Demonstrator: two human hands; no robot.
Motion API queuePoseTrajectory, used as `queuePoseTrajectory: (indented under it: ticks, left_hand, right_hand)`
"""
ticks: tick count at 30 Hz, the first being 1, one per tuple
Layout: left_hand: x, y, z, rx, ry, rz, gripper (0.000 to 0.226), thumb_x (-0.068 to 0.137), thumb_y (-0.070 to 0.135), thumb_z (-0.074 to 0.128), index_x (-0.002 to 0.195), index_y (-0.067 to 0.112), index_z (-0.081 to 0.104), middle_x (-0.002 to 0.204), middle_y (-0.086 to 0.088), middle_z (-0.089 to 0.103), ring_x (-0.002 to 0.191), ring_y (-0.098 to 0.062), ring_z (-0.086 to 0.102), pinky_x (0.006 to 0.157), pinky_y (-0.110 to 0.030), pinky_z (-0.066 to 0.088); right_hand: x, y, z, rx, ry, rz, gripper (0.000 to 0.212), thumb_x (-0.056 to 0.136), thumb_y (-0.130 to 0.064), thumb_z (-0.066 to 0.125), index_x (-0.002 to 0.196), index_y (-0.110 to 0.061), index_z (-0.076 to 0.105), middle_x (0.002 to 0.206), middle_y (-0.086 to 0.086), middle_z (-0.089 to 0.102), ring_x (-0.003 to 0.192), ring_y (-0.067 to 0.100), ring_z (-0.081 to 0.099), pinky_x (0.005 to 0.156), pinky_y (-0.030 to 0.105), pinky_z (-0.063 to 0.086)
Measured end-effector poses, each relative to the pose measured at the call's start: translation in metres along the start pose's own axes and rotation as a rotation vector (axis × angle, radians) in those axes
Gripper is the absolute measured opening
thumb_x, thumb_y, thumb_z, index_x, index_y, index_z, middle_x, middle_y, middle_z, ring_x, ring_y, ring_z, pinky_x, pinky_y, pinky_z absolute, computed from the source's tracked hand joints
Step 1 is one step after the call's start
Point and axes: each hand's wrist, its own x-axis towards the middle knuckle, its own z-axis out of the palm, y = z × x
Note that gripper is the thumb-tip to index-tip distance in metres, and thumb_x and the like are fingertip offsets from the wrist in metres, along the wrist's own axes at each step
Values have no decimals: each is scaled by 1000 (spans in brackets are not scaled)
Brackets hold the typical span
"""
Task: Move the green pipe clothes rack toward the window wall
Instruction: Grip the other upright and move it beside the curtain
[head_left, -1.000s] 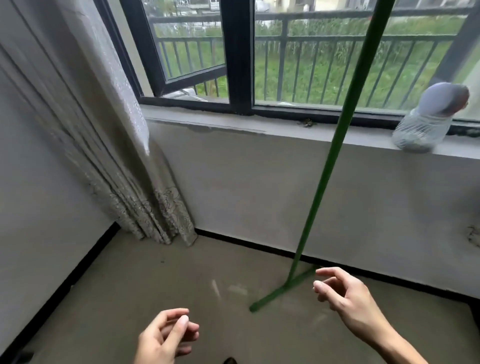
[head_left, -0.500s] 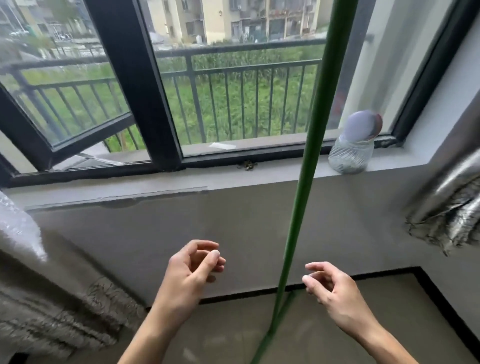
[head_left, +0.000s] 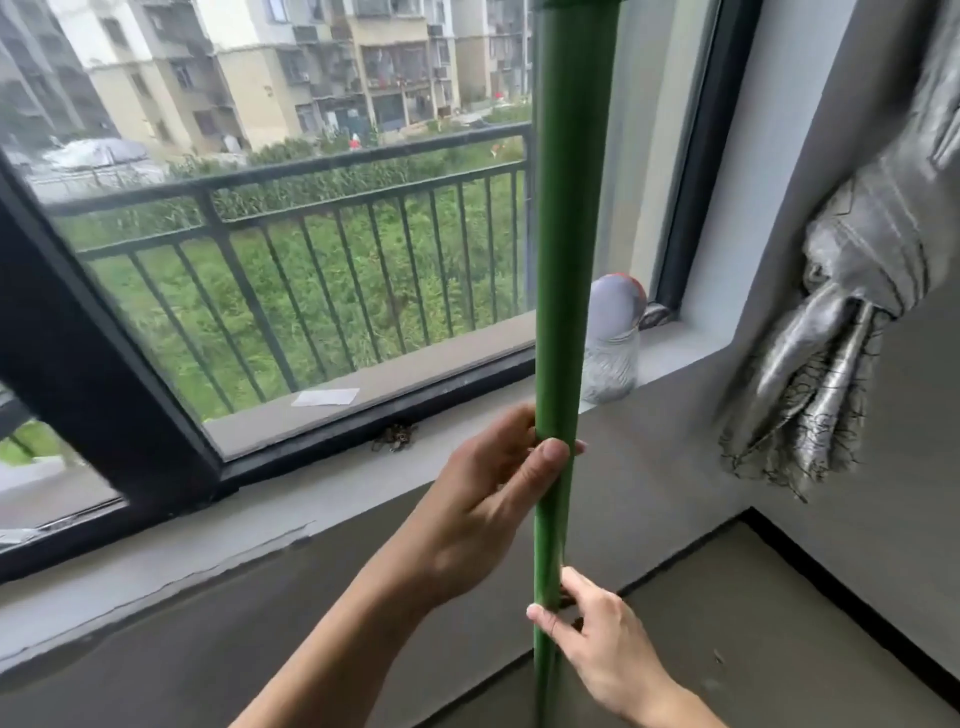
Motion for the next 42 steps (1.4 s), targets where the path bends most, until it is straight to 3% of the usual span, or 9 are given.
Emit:
queuePoseTrajectory:
  ticks: [5,11,13,16,21,26,31,34,42]
  left_hand:
    - [40,-11,-5,-5,-170,121,29,90,33,49,105,9,57,91,-14,68,89,-25,68,84,-47,55]
    - [105,-20,18,-16,-364,247,26,93,29,50,94,4,53,84,-16,64,83,-37,63,75,-58,51]
    - [127,-21,31,-10,-405,288,27,93,28,50,92,1,51,84,-20,64,82,-37,62,74,-57,51]
    - [155,-19,56,-45,-439,301,31,92,30,50,90,-1,49,81,-24,61,78,-41,62,71,-58,51]
    - [206,-12,105,-68,-443,309,32,90,31,50,89,-1,49,80,-27,64,78,-43,63,71,-59,52]
    - [260,-17,159,-28,-388,325,33,89,35,48,89,3,50,85,-32,63,80,-45,62,73,-59,52]
    - [313,-15,223,2,-341,291,36,90,37,45,93,1,47,86,-33,61,80,-46,62,72,-60,51]
    - [345,-12,261,-8,-303,294,38,89,41,45,90,3,45,84,-32,60,78,-46,61,70,-61,51]
    - [417,-8,343,-12,-324,249,20,90,33,46,84,14,47,75,-9,63,73,-29,64,71,-56,54]
  right_hand:
    - [12,3,2,-41,103,95,35,89,-57,49,107,-28,54,98,-8,72,93,14,66,79,33,52]
    - [28,14,-19,-6,280,294,28,91,-49,52,105,-25,57,98,-2,74,93,17,68,82,37,52]
    - [37,21,-28,40,336,349,27,91,-46,53,101,-22,58,92,4,75,88,20,69,80,37,52]
    - [46,37,-43,105,460,382,40,81,-58,47,95,-22,57,80,7,73,75,22,68,74,43,56]
    - [65,69,-89,115,557,425,40,77,-60,46,93,-24,56,82,6,73,76,25,68,73,44,56]
    - [92,115,-147,9,506,462,27,89,-48,54,99,-24,58,94,1,75,90,25,68,73,37,51]
    - [114,165,-216,-1,437,444,26,90,-45,56,102,-22,59,100,4,73,94,27,66,73,34,47]
    - [127,197,-255,-2,447,419,29,90,-45,57,104,-20,60,101,6,73,94,29,66,78,36,52]
    - [162,276,-324,95,533,431,13,85,-41,62,88,-29,56,86,9,71,80,30,67,76,43,56]
